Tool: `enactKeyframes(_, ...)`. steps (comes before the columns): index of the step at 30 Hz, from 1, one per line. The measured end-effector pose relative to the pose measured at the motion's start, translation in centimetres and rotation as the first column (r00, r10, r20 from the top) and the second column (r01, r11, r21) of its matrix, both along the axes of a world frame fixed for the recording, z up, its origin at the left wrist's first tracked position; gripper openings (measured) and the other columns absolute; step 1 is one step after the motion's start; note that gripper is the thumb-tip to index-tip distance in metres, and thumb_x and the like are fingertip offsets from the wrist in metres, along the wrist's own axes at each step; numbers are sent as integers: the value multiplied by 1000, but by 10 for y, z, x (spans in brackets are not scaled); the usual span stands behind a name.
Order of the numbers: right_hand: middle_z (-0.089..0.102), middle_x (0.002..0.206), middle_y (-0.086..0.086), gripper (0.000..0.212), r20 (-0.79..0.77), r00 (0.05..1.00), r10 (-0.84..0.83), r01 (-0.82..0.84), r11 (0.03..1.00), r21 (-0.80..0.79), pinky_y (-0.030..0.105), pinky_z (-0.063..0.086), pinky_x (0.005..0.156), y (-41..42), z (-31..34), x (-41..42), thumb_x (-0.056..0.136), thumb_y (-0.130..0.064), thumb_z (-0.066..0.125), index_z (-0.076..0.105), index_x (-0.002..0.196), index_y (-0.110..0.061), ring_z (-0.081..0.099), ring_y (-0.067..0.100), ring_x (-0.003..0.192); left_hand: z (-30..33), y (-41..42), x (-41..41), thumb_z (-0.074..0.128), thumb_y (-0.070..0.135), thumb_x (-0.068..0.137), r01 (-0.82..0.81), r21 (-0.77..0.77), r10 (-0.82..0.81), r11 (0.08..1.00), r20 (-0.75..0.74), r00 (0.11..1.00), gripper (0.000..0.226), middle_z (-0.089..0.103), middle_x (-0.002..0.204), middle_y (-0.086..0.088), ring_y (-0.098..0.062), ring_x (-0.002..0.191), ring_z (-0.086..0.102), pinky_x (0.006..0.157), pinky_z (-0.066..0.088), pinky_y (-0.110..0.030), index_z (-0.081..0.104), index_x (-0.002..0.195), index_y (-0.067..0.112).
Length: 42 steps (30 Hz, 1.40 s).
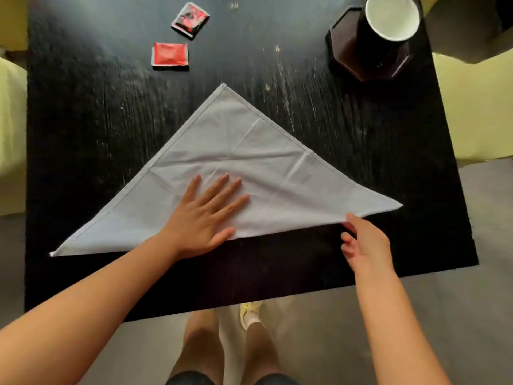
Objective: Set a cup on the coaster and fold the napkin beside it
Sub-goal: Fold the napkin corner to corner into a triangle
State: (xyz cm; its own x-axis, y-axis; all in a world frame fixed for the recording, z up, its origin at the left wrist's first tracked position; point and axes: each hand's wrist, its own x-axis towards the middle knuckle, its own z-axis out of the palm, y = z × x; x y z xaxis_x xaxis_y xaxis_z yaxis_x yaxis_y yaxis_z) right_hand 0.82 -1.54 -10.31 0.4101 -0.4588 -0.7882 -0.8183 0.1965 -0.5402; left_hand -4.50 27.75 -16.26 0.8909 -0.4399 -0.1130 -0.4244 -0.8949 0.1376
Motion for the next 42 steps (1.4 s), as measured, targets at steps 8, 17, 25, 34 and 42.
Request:
enactKeyframes(8,58,74,6,15,4,994,110,-108,982,-153,15,27,32,-42,1,-58,89,-16,58,60,75,-11,37,3,34,8,-19,-30,27,53,90,83,-25,-84,996,-39,996,62,25,153,-7,-32,141,22,110,13,-58,30,145,24)
enactKeyframes(17,18,156,9,59,-126,350,928,-460,53,-887,54,9,112,73,-9,-68,92,-34,32,16,148,-21,13,25,145,11,-94,-28,7,43,92,-573,-56,560,818,-156,814,59,-12,155,3,-12,144,-13,112,-15,-47,-6,147,27)
enactKeyframes(25,-19,153,-3,63,-401,123,908,-607,-251,-754,49,-12,113,41,-56,-46,93,-46,11,-12,146,-21,-17,15,142,0,-99,-28,14,45,89,-605,-46,594,795,-142,792,63,-8,155,5,-11,144,-8,113,-8,-49,-3,147,26)
enactKeyframes(34,7,159,8,62,-489,288,823,-595,-247,-765,54,9,115,-89,-45,-23,94,-43,13,0,149,-19,4,22,146,4,-99,-27,11,49,87,-610,-37,597,792,-167,785,66,-10,155,7,-8,142,-12,114,-7,-50,-5,146,27)
enactKeyframes(42,8,159,7,61,-478,288,830,-589,-240,-772,53,6,114,-96,-45,-23,94,-44,12,-2,148,-19,4,23,146,24,-215,10,15,45,91,-512,-228,502,828,-106,858,61,-5,155,3,-12,144,-3,111,-12,-47,7,149,25)
